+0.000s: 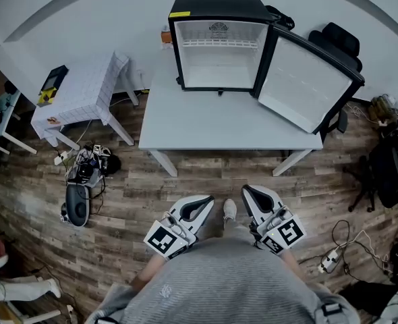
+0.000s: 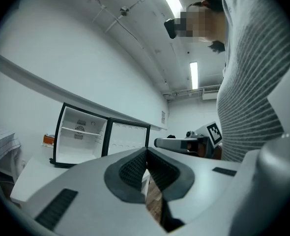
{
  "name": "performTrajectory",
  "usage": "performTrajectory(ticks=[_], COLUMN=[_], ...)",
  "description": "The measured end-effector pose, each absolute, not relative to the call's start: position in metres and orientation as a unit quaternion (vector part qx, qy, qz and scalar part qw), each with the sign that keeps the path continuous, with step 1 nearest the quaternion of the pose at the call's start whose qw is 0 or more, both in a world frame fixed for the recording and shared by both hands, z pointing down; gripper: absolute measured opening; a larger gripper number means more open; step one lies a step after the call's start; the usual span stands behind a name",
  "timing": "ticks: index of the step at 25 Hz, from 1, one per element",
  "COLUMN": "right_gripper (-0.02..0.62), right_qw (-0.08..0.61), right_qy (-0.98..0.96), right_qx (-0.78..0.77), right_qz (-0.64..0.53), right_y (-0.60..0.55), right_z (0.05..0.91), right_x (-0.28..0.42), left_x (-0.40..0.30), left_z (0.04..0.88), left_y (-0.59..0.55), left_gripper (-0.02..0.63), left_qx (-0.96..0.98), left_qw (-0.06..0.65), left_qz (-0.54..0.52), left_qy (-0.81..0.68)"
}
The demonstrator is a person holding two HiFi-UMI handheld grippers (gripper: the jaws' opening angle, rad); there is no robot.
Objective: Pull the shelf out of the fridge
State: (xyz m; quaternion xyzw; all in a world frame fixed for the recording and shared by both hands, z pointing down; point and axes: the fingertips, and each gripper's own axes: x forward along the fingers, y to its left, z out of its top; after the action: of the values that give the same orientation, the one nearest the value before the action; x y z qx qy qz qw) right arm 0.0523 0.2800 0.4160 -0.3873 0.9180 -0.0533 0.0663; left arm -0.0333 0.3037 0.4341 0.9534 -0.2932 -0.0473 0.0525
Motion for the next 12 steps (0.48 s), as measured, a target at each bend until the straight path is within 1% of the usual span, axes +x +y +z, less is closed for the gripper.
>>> performTrajectory(ticks=[3, 8, 12], right_gripper=[0.012, 0.012, 0.012], right_qw=[0.066, 0.066, 0.068], right_qy=[0.919, 0.919, 0.918], right_qx=[-0.386, -0.385, -0.385], right_qz=[-0.053, -0.056, -0.059], right_y=[0.267, 0.252, 0.235], right_z=[0.414, 0.414, 0.412], right_x=[0.057, 0.066, 0.074], left_x=[-0.025, -0.017, -0.008], left_z=[0.42, 0.438, 0.434], left_y=[0.289, 0.276, 0.26], left_gripper=[0.011, 0.011, 0.011], left_qx=[0.954, 0.954, 0.954], left_qw=[0.039, 0.062, 0.063], left_qz=[-0.065, -0.032, -0.033], left_qy=[-0.291, -0.292, -0.293])
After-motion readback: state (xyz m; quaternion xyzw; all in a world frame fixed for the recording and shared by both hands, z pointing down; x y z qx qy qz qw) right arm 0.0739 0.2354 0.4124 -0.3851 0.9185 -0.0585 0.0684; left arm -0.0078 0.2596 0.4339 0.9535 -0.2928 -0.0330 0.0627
